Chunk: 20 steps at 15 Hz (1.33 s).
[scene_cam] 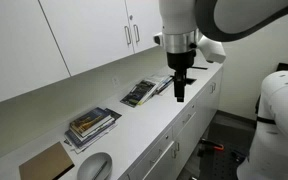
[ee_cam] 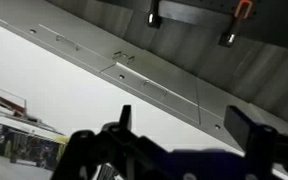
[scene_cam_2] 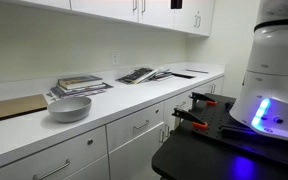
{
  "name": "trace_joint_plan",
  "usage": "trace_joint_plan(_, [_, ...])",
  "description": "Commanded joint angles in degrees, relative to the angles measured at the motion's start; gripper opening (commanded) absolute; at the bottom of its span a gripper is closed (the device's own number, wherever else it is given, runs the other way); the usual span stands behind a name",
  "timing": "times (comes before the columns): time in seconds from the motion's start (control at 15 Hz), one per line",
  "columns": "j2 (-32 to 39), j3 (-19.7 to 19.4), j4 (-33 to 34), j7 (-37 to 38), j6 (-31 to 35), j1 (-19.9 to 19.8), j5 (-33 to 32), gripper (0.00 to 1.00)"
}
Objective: Get the pen from the grey bowl then put it on the table
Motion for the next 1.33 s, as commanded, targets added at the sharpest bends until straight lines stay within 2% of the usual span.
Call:
trace_joint_plan(0.0, [0.1,-0.8,0.2,0.7,-0.2,1.0,-0.7,1.00])
trace_joint_plan(0.33, [0.2,-0.8,0.2,0.7,-0.2,1.0,-0.7,1.00])
trace_joint_plan(0.47, [2.5,1.9,0.7,9.9,1.1,-1.5,1.1,1.00])
trace_joint_plan(0.6, [6.7,3.6,0.7,17.4,5.9,-1.8,3.1,1.00])
trace_joint_plan(0.87, [19.2,9.4,1.8,33.4,20.3,-3.3,6.6,1.00])
trace_joint_plan(1.07, [31.2,14.0,4.8,46.5,31.3,-6.5,4.7,1.00])
trace_joint_plan(1.27, [41.7,16.0,9.8,59.8,37.0,-9.9,-0.5,1.00])
